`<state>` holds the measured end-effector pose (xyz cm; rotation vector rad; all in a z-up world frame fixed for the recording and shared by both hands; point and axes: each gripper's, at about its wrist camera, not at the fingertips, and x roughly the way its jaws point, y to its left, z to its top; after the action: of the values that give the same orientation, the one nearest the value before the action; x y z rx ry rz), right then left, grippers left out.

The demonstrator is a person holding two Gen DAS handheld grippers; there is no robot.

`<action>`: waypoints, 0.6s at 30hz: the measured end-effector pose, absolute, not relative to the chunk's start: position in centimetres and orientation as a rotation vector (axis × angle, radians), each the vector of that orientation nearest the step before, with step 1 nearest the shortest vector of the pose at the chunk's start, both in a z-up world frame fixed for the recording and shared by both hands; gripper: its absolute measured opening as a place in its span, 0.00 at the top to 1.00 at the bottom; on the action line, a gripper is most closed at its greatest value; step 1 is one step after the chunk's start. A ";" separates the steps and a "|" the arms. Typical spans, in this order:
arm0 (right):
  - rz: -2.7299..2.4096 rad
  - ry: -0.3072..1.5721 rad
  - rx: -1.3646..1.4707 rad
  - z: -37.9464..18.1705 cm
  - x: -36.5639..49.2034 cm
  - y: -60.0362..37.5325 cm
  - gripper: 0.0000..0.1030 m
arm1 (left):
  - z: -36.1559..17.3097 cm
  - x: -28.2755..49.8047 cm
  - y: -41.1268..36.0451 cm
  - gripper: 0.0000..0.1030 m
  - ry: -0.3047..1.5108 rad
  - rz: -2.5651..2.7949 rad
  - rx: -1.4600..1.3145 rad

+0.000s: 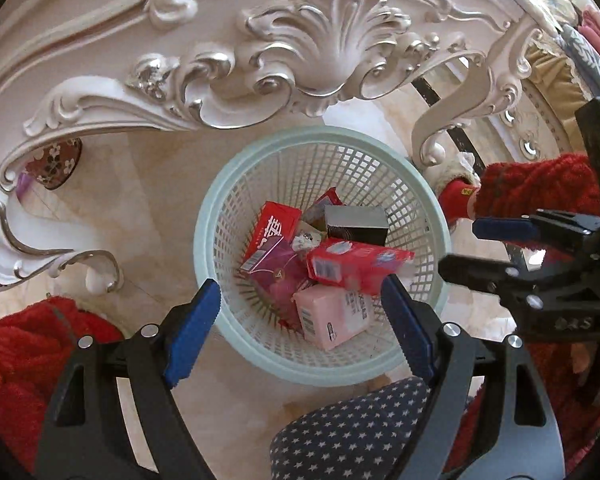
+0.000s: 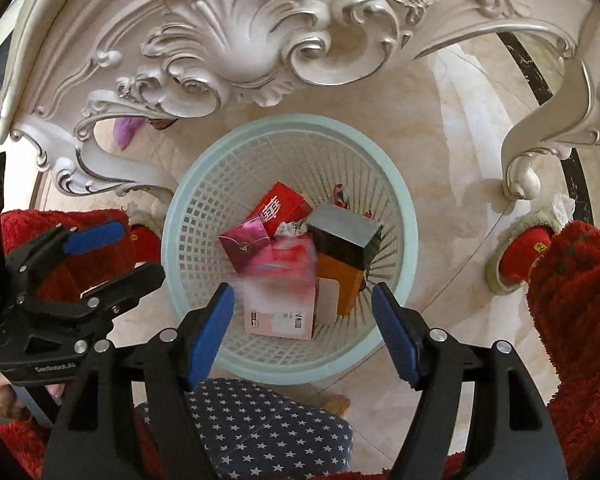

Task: Collect trash
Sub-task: 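Move both open grippers back to the table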

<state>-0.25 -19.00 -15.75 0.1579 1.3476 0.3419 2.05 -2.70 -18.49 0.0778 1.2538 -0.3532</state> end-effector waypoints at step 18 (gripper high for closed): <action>0.234 0.634 -0.056 7.2 17.1 -21.6 0.27 | 3.5 19.8 0.7 0.17 0.843 -0.355 0.018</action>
<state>17.11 -21.61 7.16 -0.0557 0.6335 0.2336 19.80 0.72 3.55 0.0184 0.8431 -0.3550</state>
